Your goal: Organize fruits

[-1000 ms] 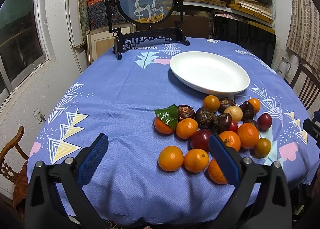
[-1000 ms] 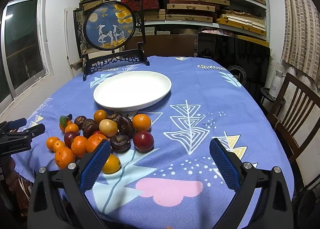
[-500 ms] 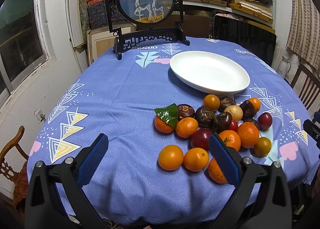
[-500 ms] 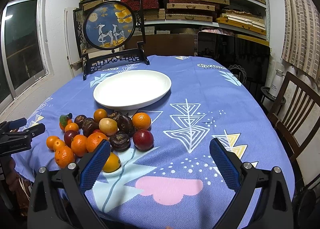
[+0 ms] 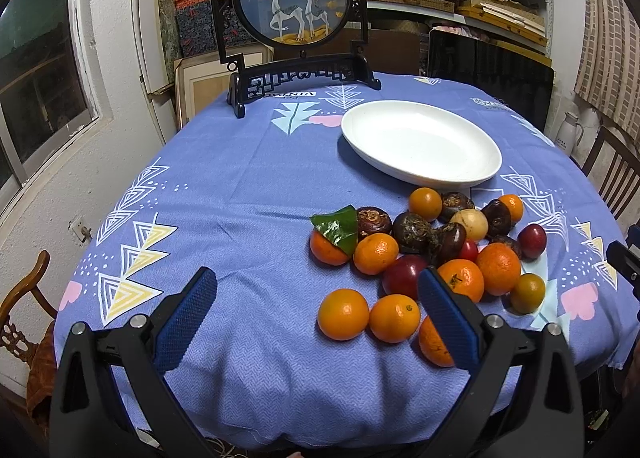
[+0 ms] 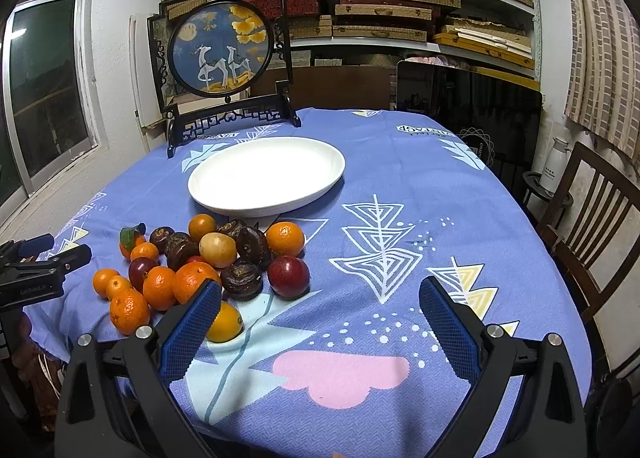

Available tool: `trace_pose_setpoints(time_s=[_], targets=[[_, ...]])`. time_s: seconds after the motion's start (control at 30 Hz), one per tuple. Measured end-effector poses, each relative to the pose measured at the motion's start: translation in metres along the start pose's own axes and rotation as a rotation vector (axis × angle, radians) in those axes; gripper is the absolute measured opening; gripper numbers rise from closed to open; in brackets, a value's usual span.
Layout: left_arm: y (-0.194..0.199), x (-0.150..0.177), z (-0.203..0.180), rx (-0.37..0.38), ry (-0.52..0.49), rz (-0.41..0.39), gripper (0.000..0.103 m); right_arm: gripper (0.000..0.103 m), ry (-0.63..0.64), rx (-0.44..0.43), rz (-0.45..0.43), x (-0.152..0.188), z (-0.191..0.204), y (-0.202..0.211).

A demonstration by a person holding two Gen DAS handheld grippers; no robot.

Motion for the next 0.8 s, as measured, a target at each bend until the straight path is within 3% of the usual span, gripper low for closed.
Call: trace_pose_setpoints(time_s=[0.8], targets=[[-0.0021,-0.0035,0.0023,-0.008,-0.002,0.003,0.098,0.099,0.005,-0.007,0.009,-0.0007,0.0026,-0.0027]])
Point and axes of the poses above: each gripper's, at about its wrist camera, not at the fingertips, and y roughly against the way its jaws point, z to its left, x to its underside, the point moved 6 cm from there along -y, roughly the way its jaws point, and after that the axes turned 7 degrees about -x, right-handed, at the moved point
